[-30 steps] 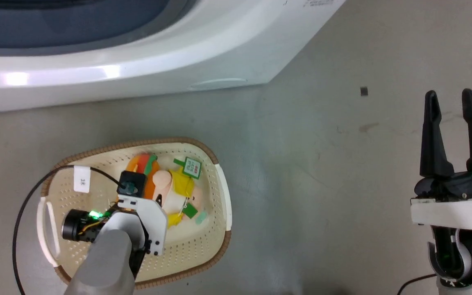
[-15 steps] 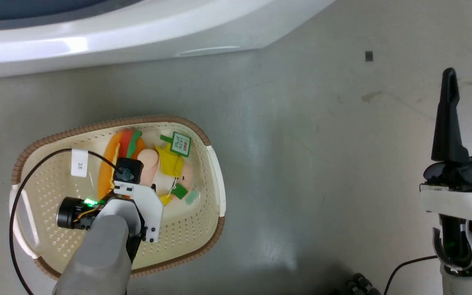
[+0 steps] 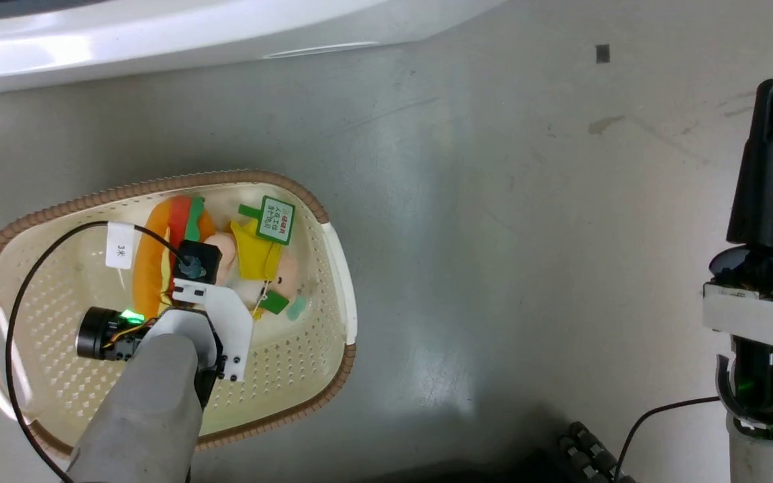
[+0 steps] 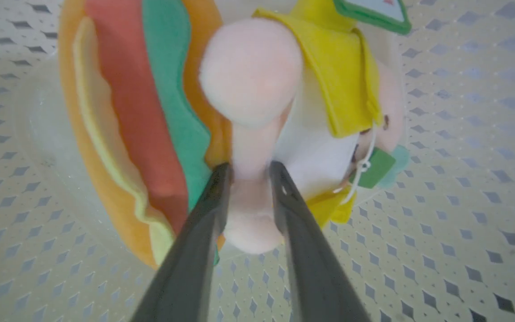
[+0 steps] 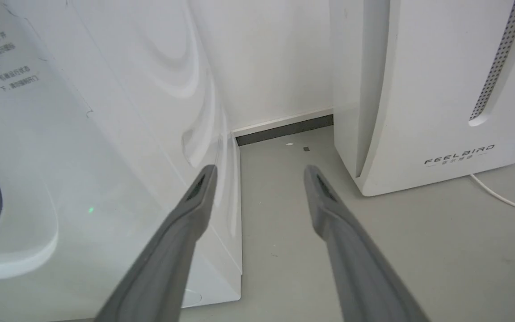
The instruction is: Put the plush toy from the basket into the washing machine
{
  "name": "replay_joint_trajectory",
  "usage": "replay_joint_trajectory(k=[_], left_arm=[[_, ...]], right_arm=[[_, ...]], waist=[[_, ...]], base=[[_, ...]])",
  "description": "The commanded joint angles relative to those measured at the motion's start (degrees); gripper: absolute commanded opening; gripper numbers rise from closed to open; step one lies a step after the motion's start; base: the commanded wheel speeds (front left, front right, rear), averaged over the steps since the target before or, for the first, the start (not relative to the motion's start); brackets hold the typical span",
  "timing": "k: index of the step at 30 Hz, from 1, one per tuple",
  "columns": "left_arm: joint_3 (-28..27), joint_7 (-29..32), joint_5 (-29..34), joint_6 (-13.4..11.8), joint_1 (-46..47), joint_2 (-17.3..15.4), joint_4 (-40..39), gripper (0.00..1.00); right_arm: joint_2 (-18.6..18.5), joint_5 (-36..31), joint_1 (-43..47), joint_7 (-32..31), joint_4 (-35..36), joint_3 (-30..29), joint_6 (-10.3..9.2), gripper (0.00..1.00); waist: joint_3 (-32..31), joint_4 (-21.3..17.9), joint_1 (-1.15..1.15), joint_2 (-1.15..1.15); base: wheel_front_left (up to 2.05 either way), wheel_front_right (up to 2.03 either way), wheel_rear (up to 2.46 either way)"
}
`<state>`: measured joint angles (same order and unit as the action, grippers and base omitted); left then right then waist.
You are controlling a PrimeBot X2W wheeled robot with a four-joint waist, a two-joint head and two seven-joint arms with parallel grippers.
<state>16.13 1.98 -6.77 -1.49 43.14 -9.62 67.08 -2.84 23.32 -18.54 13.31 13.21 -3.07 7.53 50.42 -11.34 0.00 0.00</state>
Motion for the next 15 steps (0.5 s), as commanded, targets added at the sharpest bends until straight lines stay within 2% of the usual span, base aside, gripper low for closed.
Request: replay_joint_trajectory(k=[1,8,15], left_arm=[[0.5,0.5,-0.6,0.2,1.5,-0.4,2.0,0.00],[1.8,-0.3,-2.2,0.9,2.8,-0.7,6.7,0.00],[1.7,-3.0,-3.7,1.5,-0.3,0.7,6.9,0.00]], right_arm=[[0.0,0.9,-1.6,0.7,0.5,-0.1,-0.04,1.00],[0.0,2.1,-2.1,1.6,0.5,-0.5,-0.04,1.00],[0.0,1.5,-0.3,1.7,-1.1,-0.7,-0.04,1.00]], waist=[[0.4,-0.4,0.00,0.00],[-0.3,-1.0,0.00,0.00],[-7.4,0.4,0.00,0.00]], base=[[0.00,0.00,0.00],[0.00,0.00,0.00],[0.00,0.00,0.00]])
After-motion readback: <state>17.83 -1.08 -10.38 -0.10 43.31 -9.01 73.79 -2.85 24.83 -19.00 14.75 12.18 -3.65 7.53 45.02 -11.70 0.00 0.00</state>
